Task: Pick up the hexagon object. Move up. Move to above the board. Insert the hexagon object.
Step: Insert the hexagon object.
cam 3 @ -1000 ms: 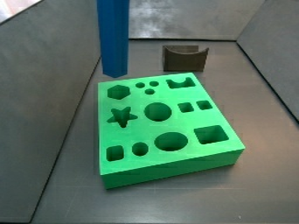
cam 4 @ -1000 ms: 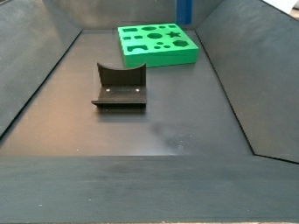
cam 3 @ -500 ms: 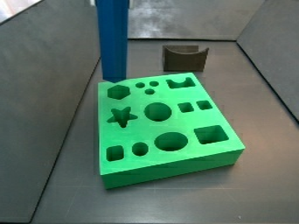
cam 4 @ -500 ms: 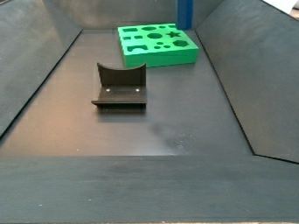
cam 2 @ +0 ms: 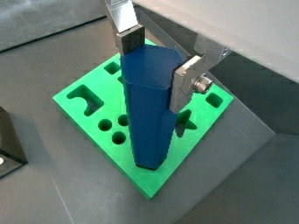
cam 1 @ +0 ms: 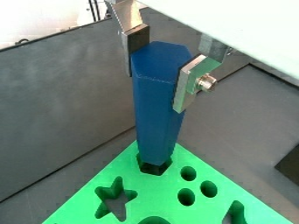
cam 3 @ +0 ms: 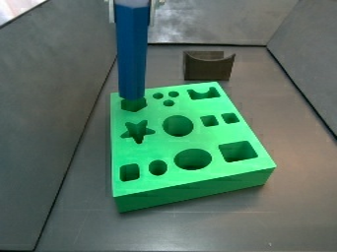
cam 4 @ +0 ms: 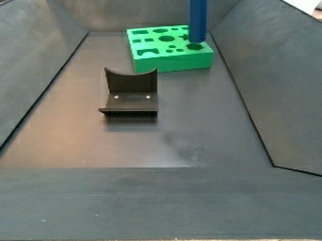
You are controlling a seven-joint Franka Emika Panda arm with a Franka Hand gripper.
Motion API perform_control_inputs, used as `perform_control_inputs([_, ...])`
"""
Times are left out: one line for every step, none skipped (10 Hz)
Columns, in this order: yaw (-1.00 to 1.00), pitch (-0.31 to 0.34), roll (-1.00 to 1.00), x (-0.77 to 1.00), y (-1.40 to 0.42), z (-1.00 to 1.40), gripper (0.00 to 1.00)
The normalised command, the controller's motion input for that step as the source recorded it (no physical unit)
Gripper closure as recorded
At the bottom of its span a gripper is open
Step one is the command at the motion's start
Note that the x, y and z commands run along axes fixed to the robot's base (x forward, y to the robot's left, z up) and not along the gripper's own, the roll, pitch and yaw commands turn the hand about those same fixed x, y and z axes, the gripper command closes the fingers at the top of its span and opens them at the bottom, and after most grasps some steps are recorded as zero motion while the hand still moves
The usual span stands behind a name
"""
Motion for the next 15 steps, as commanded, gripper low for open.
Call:
perform_control_inputs([0.23,0.0,0.03,0.05,0.0,-0.33,1.0])
perform_control_inputs([0.26,0.0,0.03,0.05,-0.01,-0.35,1.0])
perform_control_inputs([0.27,0.0,0.04,0.0,-0.02,-0.36,1.0])
perform_control_inputs([0.31,0.0,0.04,0.02,-0.01,-0.34,1.0])
perform_control_inputs([0.32,0.0,0.06,0.0,-0.07,-0.4,1.0])
perform_control_inputs([0.31,0.0,0.04,0.0,-0.08,-0.39,1.0])
perform_control_inputs([0.36,-0.014,0.02,0.0,-0.1,-0.37,1.0])
perform_control_inputs([0.4,-0.034,0.0,0.09,-0.11,-0.31,1.0])
perform_control_inputs([0.37,-0.033,0.0,0.16,-0.13,-0.3,1.0])
perform_control_inputs([0.29,-0.043,0.0,0.25,-0.13,-0.27,1.0])
perform_control_inputs([0.12,-0.07,0.0,0.24,-0.13,-0.23,1.0])
perform_control_inputs([-0.06,-0.173,-0.07,0.12,-0.07,-0.13,1.0])
perform_control_inputs([-0.12,-0.219,-0.09,0.07,-0.02,-0.06,1.0])
perform_control_inputs([-0.22,-0.244,-0.03,0.0,0.0,-0.25,1.0])
perform_control_inputs([-0.17,-0.186,0.0,-0.21,0.21,-0.29,1.0])
